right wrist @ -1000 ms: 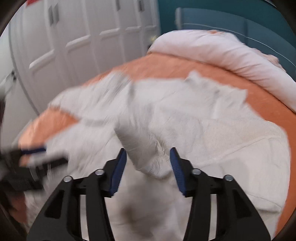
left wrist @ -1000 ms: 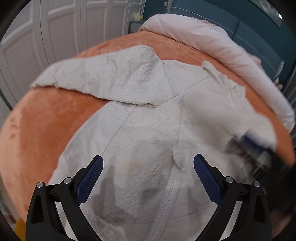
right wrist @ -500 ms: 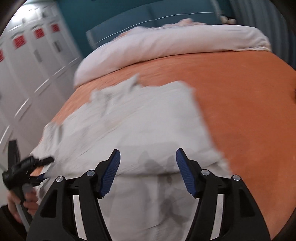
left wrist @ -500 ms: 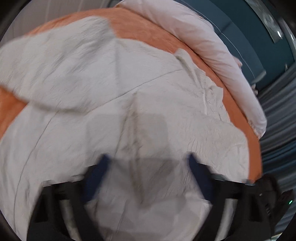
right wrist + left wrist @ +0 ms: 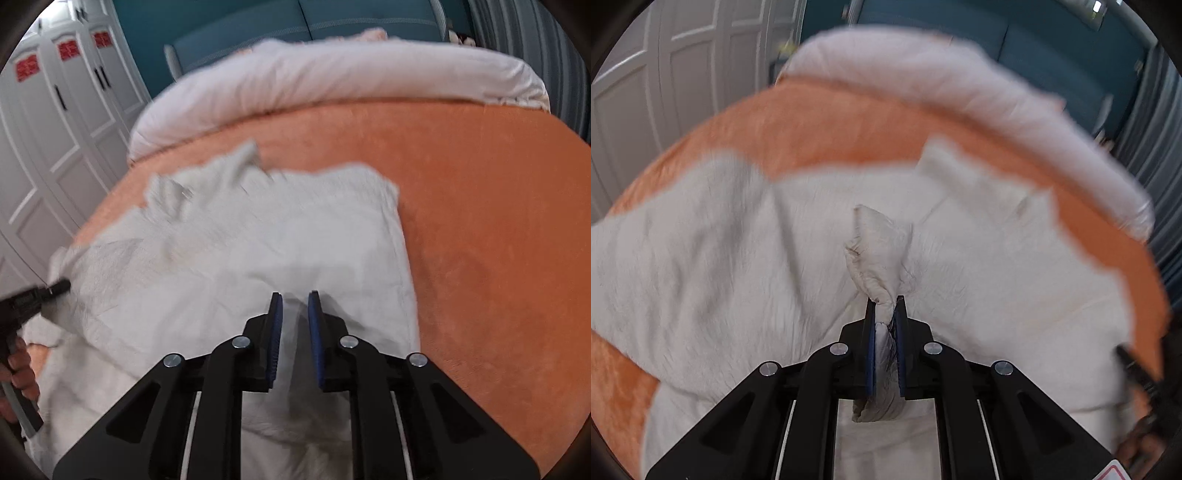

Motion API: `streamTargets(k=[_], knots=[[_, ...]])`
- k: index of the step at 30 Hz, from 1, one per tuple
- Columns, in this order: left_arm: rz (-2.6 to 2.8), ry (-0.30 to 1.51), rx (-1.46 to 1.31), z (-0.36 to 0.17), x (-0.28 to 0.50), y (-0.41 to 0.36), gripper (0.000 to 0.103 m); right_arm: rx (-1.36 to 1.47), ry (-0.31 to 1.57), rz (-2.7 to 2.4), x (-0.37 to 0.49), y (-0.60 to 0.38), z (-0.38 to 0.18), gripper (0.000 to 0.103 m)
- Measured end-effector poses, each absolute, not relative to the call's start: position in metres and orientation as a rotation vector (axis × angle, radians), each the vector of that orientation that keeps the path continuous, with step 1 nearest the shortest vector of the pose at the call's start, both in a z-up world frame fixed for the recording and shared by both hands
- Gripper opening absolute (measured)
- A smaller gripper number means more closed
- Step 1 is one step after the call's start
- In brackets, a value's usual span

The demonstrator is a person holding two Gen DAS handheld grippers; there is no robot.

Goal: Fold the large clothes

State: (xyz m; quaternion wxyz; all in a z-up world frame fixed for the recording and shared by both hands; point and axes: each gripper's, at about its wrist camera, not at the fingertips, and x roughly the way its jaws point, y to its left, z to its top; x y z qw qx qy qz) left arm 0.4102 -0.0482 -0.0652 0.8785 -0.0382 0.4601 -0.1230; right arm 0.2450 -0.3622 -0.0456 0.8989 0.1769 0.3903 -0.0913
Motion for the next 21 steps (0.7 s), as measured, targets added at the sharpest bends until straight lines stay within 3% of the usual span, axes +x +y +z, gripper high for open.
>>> streamTargets(k=[7, 21], knots=[[-0.162, 0.903, 0.050, -0.093, 0.397, -0.064, 0.025, 0.371, 0.804, -0.183, 0.241, -0.361, -0.066, 0.008], [-0.080, 0.816, 0.223, -0.105, 0.384, -0.086, 0.025, 0.366, 0.764, -0.187, 0.241, -0.359, -0.074, 0.007]])
